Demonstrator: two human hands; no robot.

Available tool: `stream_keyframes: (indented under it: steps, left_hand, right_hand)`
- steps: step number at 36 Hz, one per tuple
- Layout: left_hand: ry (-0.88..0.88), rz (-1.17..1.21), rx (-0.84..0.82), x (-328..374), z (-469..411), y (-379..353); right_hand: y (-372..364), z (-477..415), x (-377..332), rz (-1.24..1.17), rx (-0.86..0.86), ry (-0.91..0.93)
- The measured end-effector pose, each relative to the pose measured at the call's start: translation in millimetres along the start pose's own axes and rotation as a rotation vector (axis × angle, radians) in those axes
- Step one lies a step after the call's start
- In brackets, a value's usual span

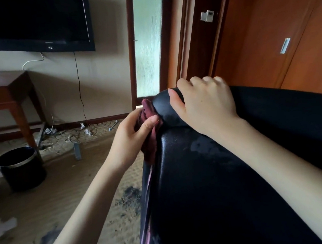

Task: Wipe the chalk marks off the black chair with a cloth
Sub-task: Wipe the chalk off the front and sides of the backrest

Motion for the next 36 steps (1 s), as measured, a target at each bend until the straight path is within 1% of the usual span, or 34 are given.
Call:
stream_keyframes:
  steps: [2, 6, 12, 15, 21, 22, 24, 25, 27, 30, 32, 36]
  left_hand:
    - [0.003, 0.017, 0.029, -3.1, 1.9, 0.0]
    - [0.08, 0.071, 0.062, -15.9, 9.1, -4.6]
    - [0.175, 0.173, 0.095, -33.6, 27.1, -8.2]
    - [0.215, 0.16, 0.081, -44.8, 45.1, -10.2]
    - [0.283, 0.019, 0.03, -67.3, 76.9, -2.3]
    - [0.296, 0.035, 0.023, -65.6, 76.6, -0.1]
    - [0.318, 0.142, 0.032, -54.0, 70.6, 3.9]
    - [0.301, 0.181, 0.059, -44.6, 64.3, 7.0]
    - [0.212, 0.172, 0.116, -23.0, 46.1, 13.5]
    - [0.148, 0.085, 0.111, -1.5, 22.2, 9.6]
    - [0.147, 0.04, 0.081, -4.6, 18.2, 2.0]
    - [0.165, 0.035, 0.065, -32.4, 40.2, -5.2]
  right_hand:
    - [-0.3, -0.3, -0.7, 0.002, 0.016, -0.007]
    - [-0.7, 0.4, -1.8, 0.025, 0.065, -0.028]
    - [3.1, -0.8, -2.9, 0.006, 0.053, -0.049]
    - [4.4, -0.4, -2.7, 0.001, 0.054, -0.041]
    - [6.5, -1.6, -4.0, 0.0, 0.048, -0.047]
    - [6.5, -1.2, -4.4, 0.006, 0.05, -0.043]
    - [6.5, -0.3, -4.3, 0.015, 0.057, -0.037]
    - [6.9, 0.1, -4.1, 0.017, 0.062, -0.037]
    - [7.4, 0.1, -3.7, 0.022, 0.066, -0.038]
    - [6.2, 0.5, -3.8, 0.027, 0.066, -0.028]
    - [4.5, 1.5, -2.8, 0.033, 0.07, -0.022]
    - [1.8, 2.6, -2.5, 0.044, 0.104, -0.037]
Point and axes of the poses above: each hand's wrist, its own z-axis away from the middle knuckle, its own y-axis out of the back of the hand, x = y × z, the point moved 5 cm from there along -z, towards the middle knuckle, and after that the axes turned 8 degrees about y, right-handed, at the moved point
